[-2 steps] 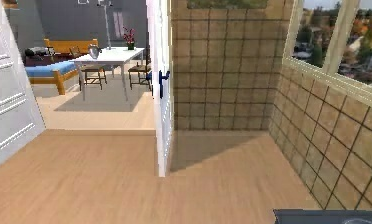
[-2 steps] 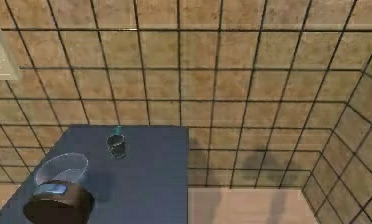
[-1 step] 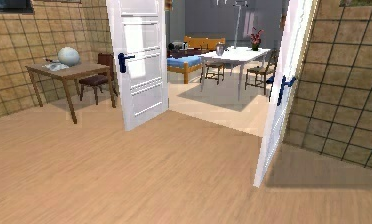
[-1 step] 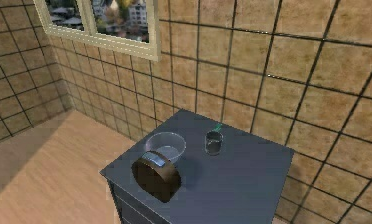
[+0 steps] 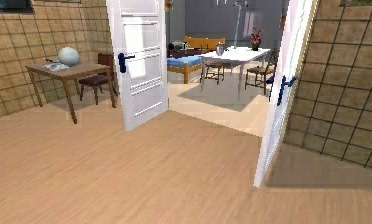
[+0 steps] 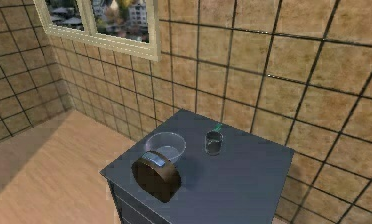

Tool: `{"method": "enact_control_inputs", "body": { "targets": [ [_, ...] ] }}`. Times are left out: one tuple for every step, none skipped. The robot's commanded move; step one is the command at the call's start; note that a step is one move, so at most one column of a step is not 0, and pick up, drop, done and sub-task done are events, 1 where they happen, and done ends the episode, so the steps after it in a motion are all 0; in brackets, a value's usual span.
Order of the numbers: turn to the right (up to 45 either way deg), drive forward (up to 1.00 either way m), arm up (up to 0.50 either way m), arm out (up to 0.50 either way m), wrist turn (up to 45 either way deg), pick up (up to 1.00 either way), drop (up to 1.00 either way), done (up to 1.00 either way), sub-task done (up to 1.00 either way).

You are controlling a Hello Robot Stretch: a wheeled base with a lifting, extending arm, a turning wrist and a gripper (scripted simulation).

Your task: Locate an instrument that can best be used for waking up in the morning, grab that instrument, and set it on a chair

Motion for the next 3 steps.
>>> {"method": "enact_control_inputs", "body": {
  "targets": [
    [0.0, 0.00, 0.30, 0.00, 0.0, 0.00, 0.00, 0.00, 0.00],
    [0.0, 0.00, 0.00, 0.20, 0.0, 0.00, 0.00, 0.00, 0.00],
    [0.0, 0.00, 0.00, 0.00, 45.0, 0.00, 0.00, 0.00, 0.00]
  ]
}}
